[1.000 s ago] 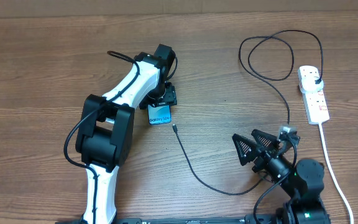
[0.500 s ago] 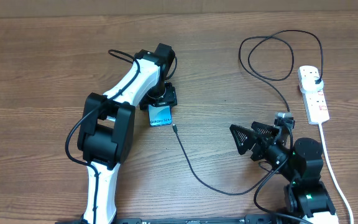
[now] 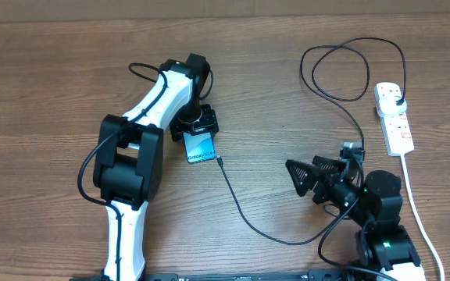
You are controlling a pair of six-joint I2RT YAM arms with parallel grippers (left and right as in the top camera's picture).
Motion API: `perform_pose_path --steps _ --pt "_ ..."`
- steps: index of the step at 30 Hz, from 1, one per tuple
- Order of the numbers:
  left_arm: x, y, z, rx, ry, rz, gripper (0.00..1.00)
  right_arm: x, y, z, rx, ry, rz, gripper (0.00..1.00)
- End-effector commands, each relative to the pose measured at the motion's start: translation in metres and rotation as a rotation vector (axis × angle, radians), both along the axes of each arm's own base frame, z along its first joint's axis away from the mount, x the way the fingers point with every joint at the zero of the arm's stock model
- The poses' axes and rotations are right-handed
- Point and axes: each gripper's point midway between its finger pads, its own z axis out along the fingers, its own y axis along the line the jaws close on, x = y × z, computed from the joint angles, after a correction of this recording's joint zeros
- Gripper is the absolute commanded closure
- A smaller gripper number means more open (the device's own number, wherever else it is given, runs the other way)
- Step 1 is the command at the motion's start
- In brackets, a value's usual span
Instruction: Plug charger to phone and switch on socket
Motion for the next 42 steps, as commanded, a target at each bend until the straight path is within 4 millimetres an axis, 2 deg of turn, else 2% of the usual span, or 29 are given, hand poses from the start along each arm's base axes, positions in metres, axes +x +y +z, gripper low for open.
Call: perform_pose_path --steps 1,10,16,32,37,42 --pt "-0.012 -0.001 -0.026 -0.022 0.089 0.027 0.96 -0.004 0.012 0.010 -0.011 -0.026 0.065 0.00" --pt "-0.013 -0.001 -0.025 -0.023 0.094 0.028 0.96 -0.016 0.028 0.019 0.084 0.001 0.154 0.00" --pt "-0.012 -0.002 -0.024 -0.037 0.092 0.020 0.96 -0.015 0.028 0.020 0.068 -0.019 0.160 0.00" --pt "0.009 -0.025 0.010 -0.165 0.047 -0.024 0.96 0.000 0.017 -0.014 -0.021 0.061 0.089 0.00" --pt "0.017 -0.028 0.017 -0.192 0.026 -0.017 0.96 0.005 0.031 -0.015 -0.039 0.037 0.115 0.02" --pt "0.021 -0.037 0.025 -0.257 0.026 0.002 0.96 0.012 0.054 -0.020 -0.073 0.004 0.137 0.02"
